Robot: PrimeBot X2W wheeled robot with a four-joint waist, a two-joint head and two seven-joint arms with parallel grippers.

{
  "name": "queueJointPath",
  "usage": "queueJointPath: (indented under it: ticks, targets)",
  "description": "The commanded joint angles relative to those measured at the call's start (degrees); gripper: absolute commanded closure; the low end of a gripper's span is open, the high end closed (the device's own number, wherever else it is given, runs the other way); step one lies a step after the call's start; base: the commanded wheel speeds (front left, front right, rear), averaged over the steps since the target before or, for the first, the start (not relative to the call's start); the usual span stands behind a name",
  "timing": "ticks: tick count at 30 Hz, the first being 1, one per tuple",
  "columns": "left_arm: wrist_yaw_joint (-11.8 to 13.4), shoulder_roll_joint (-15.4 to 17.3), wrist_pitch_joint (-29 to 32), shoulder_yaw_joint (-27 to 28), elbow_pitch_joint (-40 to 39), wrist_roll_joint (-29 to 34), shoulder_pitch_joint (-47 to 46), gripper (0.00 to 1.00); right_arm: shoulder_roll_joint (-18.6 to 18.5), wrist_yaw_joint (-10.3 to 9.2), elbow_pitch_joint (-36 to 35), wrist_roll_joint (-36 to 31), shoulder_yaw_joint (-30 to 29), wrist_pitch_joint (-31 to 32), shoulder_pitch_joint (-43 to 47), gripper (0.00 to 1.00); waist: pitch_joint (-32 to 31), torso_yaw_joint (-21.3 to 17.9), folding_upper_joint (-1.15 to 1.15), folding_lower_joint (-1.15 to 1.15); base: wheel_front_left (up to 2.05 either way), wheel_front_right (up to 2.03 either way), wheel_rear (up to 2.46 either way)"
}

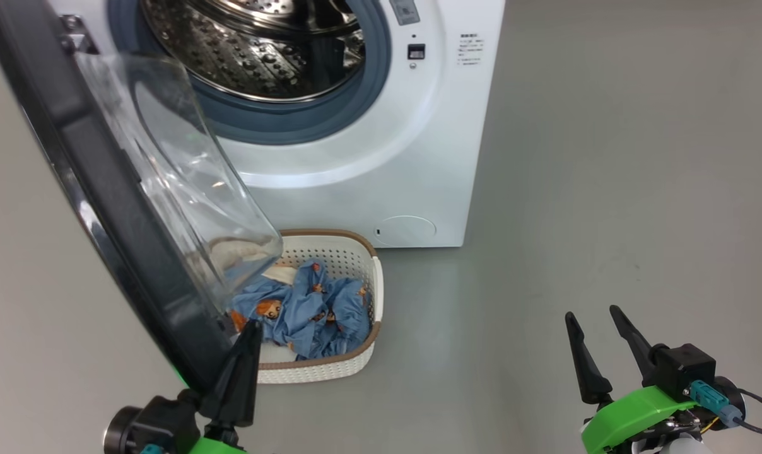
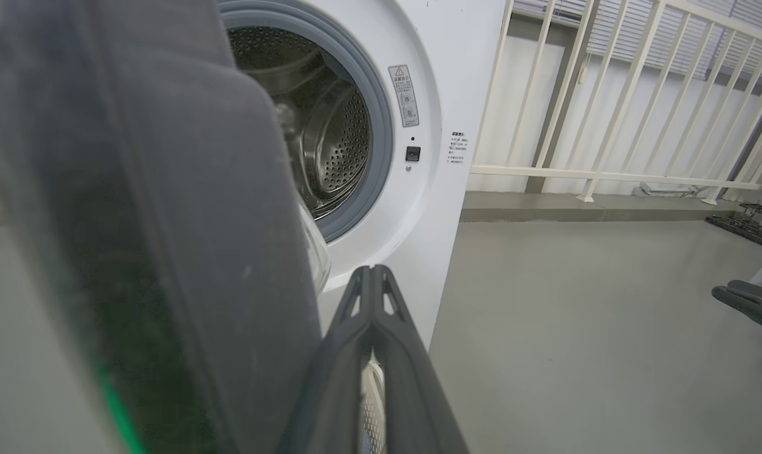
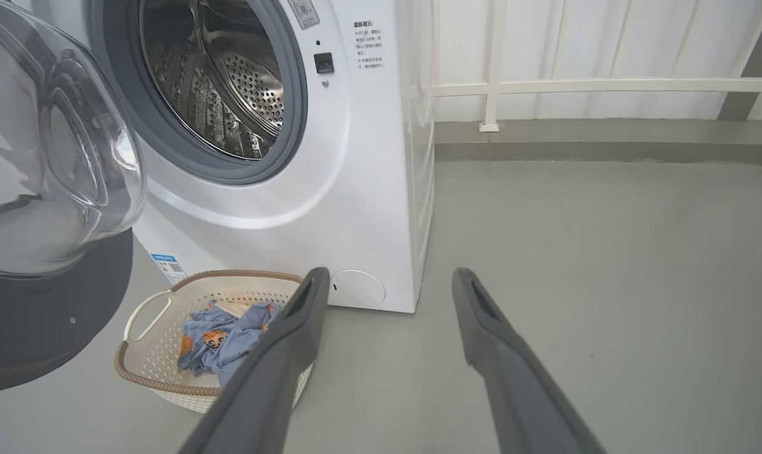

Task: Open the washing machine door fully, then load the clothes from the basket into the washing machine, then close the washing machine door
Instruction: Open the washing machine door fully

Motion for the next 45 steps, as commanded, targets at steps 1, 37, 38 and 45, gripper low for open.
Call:
queueJointPath:
  ticks: [1,37,38,45]
  targets:
    - [1.6,1.0,-0.3,3.7,-0.2,-0.7,-0.2,1.0,0.0,0.09,-1.3,0.3,1.2,-0.7,-0.4,0.0,-0.4,0.9,0.0,0.0,0.0,0.0,0.0]
    - [9.4,4.3,-0.3,32.0,9.2,-8.0,-2.7,1.0,0.0,0.09,-1.4,-0.1,1.2,-0.7,-0.6,0.0,1.7,5.2,0.0,0.0,0.0,0.0,0.0]
    - [9.4,4.7,-0.3,32.8,10.0,-8.1,-3.3,1.0,0.0,0.09,-1.4,-0.2,1.1,-0.7,-0.7,0.0,1.9,5.2,0.0,0.0,0.0,0.0,0.0]
    - [9.3,7.3,-0.3,37.9,14.2,-9.2,-7.8,1.0,-0.1,0.09,-1.4,-0.5,1.0,-0.7,-1.2,0.0,3.4,5.2,0.0,0.0,0.0,0.0,0.0]
